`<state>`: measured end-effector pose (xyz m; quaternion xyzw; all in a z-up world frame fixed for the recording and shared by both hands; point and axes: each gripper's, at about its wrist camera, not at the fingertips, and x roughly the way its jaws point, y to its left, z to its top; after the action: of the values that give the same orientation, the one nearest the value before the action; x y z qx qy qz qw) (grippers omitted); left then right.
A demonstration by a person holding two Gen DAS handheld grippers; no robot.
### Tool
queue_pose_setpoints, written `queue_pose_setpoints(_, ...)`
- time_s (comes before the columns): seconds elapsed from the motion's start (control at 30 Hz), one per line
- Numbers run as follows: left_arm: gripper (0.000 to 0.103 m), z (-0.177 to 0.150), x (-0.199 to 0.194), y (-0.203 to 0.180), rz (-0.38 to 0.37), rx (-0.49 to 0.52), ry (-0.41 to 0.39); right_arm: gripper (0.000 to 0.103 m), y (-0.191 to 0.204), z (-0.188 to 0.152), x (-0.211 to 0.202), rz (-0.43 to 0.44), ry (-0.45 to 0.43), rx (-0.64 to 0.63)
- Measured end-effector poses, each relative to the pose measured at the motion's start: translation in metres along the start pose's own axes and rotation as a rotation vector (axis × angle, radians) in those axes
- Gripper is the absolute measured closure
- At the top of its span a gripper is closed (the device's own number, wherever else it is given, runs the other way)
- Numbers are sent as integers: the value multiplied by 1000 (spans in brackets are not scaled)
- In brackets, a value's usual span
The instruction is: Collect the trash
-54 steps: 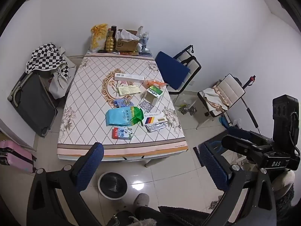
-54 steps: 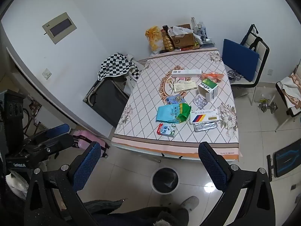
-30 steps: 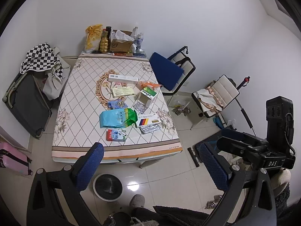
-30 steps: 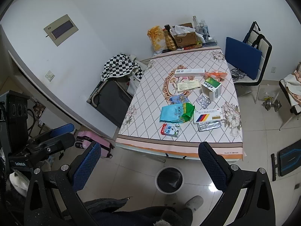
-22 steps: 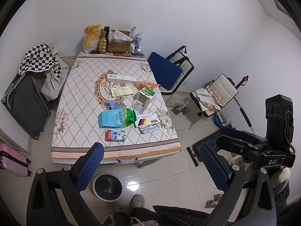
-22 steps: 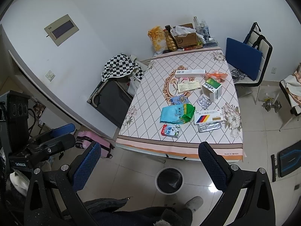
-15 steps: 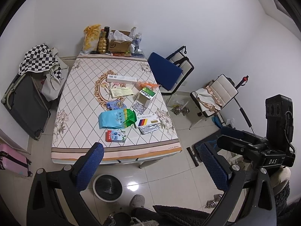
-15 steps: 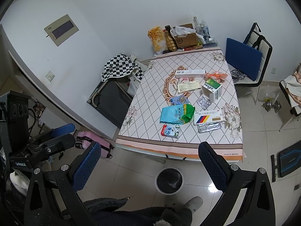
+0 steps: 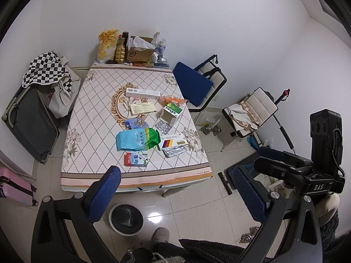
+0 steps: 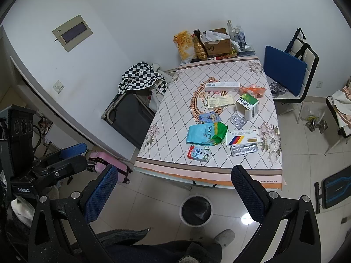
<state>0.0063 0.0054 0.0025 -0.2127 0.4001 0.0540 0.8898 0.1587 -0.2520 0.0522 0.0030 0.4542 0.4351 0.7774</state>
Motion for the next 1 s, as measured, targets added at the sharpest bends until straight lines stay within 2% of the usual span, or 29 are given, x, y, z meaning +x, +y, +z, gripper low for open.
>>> queue_pose_setpoints(1.0,0,3,-3,2,-1,2,1,0,5,5,3,-1,4,-5)
